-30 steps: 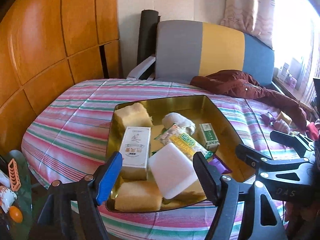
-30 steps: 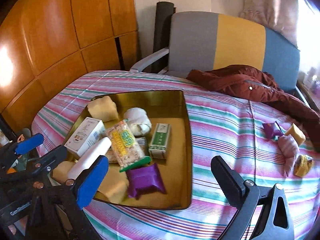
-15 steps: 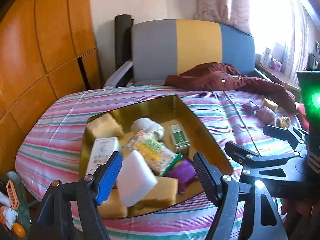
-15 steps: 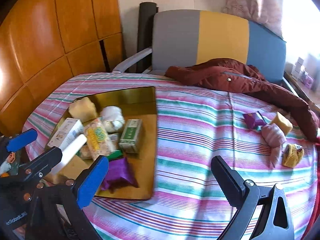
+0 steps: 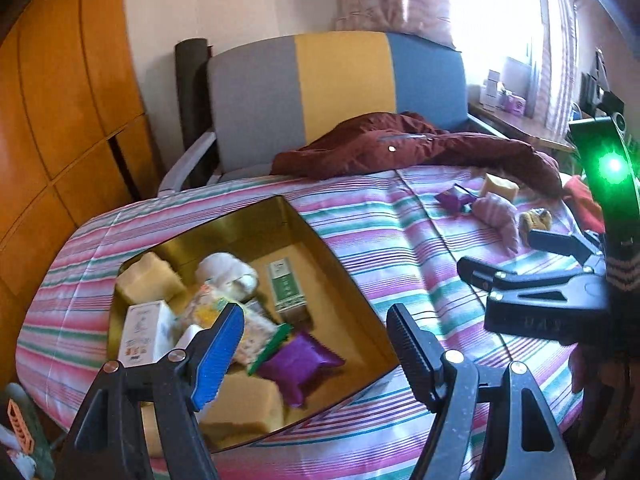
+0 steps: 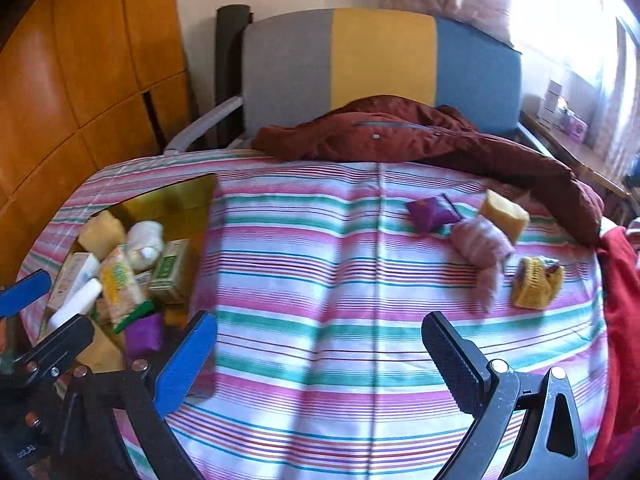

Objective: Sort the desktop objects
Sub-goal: 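Move both open tools back to the remaining items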

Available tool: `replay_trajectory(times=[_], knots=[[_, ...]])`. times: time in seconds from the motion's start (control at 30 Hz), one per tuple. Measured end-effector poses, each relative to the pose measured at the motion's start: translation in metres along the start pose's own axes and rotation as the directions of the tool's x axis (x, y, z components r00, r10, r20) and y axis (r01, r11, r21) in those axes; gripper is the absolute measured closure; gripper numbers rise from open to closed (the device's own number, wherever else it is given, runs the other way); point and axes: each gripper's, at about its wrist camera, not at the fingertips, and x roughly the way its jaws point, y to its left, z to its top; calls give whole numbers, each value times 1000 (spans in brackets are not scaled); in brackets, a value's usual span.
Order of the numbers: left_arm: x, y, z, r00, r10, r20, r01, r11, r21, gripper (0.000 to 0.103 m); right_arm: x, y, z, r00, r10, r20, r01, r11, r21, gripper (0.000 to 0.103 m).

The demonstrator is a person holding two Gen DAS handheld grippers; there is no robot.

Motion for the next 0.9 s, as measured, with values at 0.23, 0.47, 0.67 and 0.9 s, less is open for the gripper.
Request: replay_trajectory(times=[0.23, 0.47, 0.67, 0.9], knots=[[9, -19, 3, 999, -39, -15, 39, 999, 32, 28, 7, -44, 0, 999, -23, -45, 27, 996, 86, 0], [16, -36, 4, 996, -84, -30, 86, 995, 56, 28, 19, -100, -6, 993, -39, -113, 63, 975, 213, 0], [23, -47, 9, 993, -112, -43, 114, 991, 63, 28, 19, -152, -8, 991, -46, -124, 84, 945, 316, 0], [35, -64, 19, 988, -141, -61, 146, 986, 78, 28, 15, -211, -11, 985, -100, -139, 150, 897, 416, 0]])
